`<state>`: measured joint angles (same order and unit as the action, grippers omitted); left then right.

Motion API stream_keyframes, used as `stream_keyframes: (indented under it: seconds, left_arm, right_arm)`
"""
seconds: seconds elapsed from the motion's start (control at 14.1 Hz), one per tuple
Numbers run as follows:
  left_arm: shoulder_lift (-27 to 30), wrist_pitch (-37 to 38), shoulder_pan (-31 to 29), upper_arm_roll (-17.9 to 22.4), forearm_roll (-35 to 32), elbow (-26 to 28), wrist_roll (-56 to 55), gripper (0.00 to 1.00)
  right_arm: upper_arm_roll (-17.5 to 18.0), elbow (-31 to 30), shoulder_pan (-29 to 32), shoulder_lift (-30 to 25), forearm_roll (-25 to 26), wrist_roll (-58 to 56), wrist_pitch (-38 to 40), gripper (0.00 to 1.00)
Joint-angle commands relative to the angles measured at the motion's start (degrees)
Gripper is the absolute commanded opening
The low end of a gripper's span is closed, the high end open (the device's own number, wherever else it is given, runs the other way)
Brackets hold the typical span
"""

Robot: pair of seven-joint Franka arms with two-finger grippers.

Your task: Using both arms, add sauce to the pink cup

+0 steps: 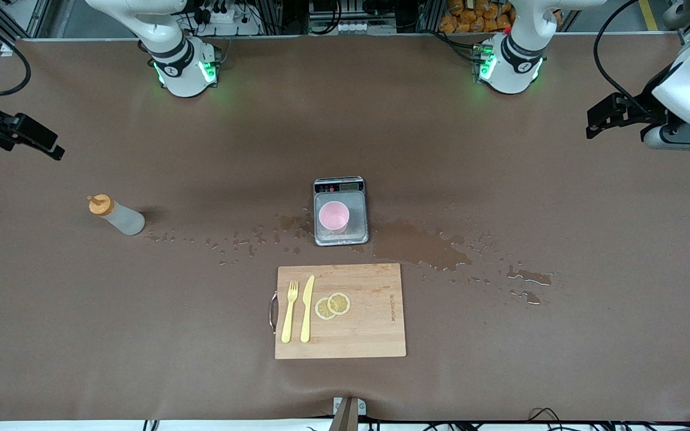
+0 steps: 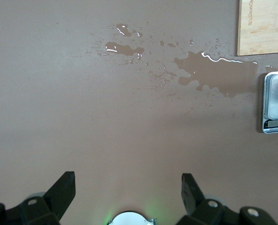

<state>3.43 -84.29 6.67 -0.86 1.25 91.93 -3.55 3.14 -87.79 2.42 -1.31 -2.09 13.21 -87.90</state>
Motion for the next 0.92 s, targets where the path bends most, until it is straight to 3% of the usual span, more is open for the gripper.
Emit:
stream_keyframes:
  seconds: [0.0, 0.85]
  left_arm:
    - [-0.1, 0.0, 0.3, 0.1, 0.0, -0.5, -0.8, 1.00]
    - [-0.2, -2.7, 0.4, -0.5, -3.9, -0.4, -2.6, 1.00]
  right_arm:
    - [-0.5, 5.5, -1.4, 3.2, 1.7, -0.3, 1.7, 1.00]
    - [-0.4, 3.9, -2.1, 3.4, 3.0, -0.8, 1.8, 1.00]
